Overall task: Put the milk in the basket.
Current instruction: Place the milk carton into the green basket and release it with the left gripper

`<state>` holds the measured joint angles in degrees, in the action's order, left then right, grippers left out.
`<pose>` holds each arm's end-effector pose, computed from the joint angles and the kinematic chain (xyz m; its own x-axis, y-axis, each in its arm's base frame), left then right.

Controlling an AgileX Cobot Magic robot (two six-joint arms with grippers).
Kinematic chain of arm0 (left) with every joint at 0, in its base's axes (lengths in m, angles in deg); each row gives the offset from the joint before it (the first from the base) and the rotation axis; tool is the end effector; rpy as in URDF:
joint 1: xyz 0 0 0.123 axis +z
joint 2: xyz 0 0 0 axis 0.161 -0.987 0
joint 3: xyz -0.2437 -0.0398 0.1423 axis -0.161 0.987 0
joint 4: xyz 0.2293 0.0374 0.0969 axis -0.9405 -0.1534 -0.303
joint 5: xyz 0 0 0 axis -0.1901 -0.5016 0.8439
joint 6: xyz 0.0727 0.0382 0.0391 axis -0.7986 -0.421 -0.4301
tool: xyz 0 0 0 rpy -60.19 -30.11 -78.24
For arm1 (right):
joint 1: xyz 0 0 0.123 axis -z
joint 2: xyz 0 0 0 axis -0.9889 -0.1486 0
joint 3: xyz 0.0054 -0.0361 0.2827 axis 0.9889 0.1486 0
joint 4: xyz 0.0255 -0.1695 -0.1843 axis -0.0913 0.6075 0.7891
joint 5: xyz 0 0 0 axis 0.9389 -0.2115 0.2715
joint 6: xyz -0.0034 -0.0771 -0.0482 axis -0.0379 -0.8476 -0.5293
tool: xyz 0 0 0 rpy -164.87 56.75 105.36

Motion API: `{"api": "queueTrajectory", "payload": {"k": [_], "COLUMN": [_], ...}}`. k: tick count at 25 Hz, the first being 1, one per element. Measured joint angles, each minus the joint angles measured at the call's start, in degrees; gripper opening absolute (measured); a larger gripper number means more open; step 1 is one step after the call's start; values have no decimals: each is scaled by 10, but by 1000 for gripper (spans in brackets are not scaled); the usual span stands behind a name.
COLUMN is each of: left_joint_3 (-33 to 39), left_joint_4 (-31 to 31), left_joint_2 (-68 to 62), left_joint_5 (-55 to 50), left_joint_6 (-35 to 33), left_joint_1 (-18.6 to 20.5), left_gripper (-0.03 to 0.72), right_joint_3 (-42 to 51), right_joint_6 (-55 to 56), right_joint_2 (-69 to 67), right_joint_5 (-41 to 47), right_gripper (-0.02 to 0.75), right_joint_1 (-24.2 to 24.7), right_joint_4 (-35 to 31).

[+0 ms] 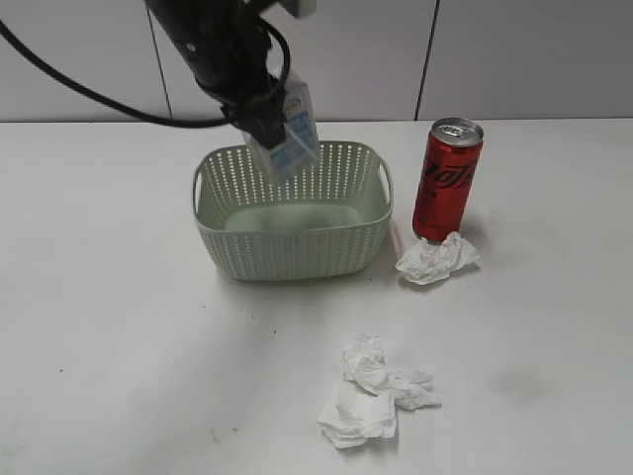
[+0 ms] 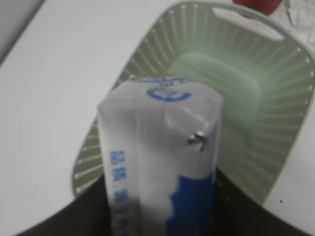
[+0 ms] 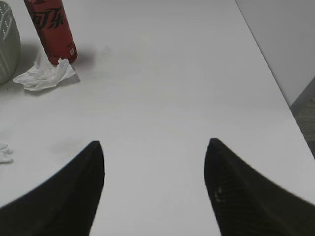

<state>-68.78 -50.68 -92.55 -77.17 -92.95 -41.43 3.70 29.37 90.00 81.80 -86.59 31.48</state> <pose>0.3677 -0.2498 0.2779 -0.3293 0.8274 -0.4549 0.9030 0.4168 0.1045 -0.0054 -0.0077 0.2791 -0.4326 -0.0674 -0.8991 -0.0304 0.9977 -0.0601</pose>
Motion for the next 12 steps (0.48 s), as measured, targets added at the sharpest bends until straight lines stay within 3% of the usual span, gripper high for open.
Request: {"api": "queueTrajectory", "payload": {"k": [12], "left_joint_3": [-2], "left_joint_4": [5], "left_joint_2": [-106], "left_joint_5": [-8], "left_joint_6": [0], "left_joint_1": [-14], "left_gripper": [314], "right_joint_3": [0], "right_joint_6": [0], "right_joint_2": [0], "right_joint_5": [0], "right_gripper": [500], "right_joint_1": [0], "right_joint_4": [0]}}
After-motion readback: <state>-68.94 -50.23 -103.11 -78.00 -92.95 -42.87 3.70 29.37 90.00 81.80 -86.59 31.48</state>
